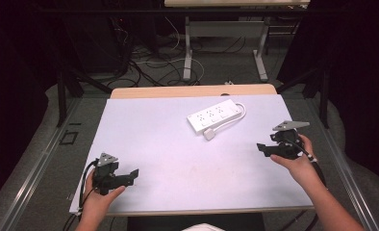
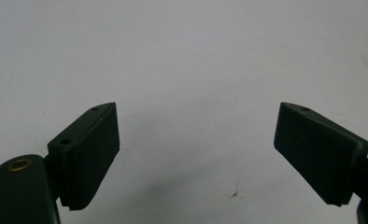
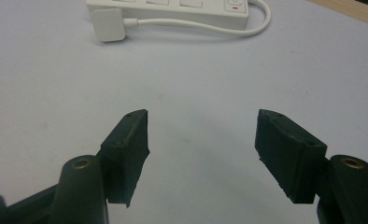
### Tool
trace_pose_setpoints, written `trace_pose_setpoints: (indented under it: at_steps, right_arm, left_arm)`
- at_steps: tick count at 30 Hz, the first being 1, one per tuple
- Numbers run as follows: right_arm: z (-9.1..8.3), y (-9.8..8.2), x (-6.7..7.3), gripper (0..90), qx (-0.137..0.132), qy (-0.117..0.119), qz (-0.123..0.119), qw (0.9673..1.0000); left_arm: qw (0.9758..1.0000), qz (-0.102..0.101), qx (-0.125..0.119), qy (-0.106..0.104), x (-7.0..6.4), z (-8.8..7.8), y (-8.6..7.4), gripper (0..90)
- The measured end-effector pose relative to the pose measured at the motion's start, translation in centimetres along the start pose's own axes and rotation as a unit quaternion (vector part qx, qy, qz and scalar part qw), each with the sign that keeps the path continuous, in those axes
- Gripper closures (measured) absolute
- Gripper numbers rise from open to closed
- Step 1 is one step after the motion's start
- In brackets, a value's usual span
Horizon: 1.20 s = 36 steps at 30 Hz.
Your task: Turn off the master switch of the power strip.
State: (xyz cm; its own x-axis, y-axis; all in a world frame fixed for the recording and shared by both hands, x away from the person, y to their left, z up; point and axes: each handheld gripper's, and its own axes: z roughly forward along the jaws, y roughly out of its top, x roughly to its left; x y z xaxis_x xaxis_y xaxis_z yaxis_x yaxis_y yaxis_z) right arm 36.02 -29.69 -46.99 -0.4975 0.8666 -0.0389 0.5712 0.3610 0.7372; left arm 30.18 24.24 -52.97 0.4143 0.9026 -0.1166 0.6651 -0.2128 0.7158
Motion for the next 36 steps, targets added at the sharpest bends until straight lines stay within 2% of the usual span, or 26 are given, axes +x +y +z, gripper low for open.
trace_pose_setpoints:
  at_steps: [2, 4, 8, 11, 16, 20, 22, 25, 26, 29, 30, 32, 36]
  right_arm:
    - [0.0, 0.4, 0.0, 34.4, -0.002, 0.001, -0.006, 1.0]
    - [0.0, 0.7, 0.0, 34.4, -0.001, -0.001, -0.003, 1.0]
    - [0.3, 1.7, 0.1, 34.4, 0.007, -0.004, -0.013, 0.9999]
    - [0.6, 2.3, 0.0, 34.4, 0.016, -0.009, -0.009, 0.9998]
    - [0.9, 3.4, 0.2, 34.5, 0.022, -0.016, -0.021, 0.9994]
    - [1.1, 4.1, 0.4, 36.2, 0.024, -0.023, -0.021, 0.9992]
    - [1.4, 4.8, 0.4, 38.6, 0.027, -0.024, -0.021, 0.9991]
    - [1.6, 5.6, 0.4, 38.9, 0.027, -0.018, -0.02, 0.9993]
    - [1.6, 5.8, 0.4, 39.0, 0.028, -0.019, -0.02, 0.9992]
    - [1.9, 6.4, 0.2, 38.9, 0.032, -0.013, -0.019, 0.9992]
    - [2.0, 6.6, 0.3, 38.9, 0.032, -0.014, -0.016, 0.9993]
    - [2.1, 6.9, 0.2, 38.9, 0.034, -0.011, -0.02, 0.9992]
    - [2.2, 7.6, 0.2, 38.6, 0.032, -0.012, -0.019, 0.9992]
  left_arm:
    - [1.0, 0.0, -0.004, 0.002, 0.0, 0.0, 0.0, 14.7]
    - [1.0, 0.007, 0.006, 0.002, 0.2, -0.1, 0.0, 15.2]
    - [0.9999, 0.008, -0.01, 0.007, 0.2, 0.0, -0.1, 15.8]
    - [0.9999, 0.003, -0.013, 0.004, 0.2, 0.1, -0.1, 15.9]
    - [0.9999, 0.006, -0.008, 0.005, 0.3, 0.1, -0.2, 15.8]
    - [0.9999, 0.01, -0.005, 0.007, 0.4, 0.0, -0.2, 15.8]
    - [0.9999, 0.005, -0.006, 0.007, 0.4, 0.1, -0.2, 15.9]
    - [0.9999, 0.002, -0.006, 0.008, 0.5, 0.1, -0.3, 15.8]
    - [0.9999, -0.007, -0.008, 0.007, 0.4, 0.1, -0.3, 15.8]
    - [0.9999, -0.002, -0.01, 0.01, 0.5, 0.2, -0.3, 15.8]
    - [1.0, 0.001, -0.002, 0.005, 0.6, 0.0, -0.3, 15.8]
    - [0.9999, -0.008, -0.007, 0.006, 0.5, 0.1, -0.3, 15.8]
    - [0.9999, -0.004, -0.008, 0.008, 0.6, 0.1, -0.3, 15.8]
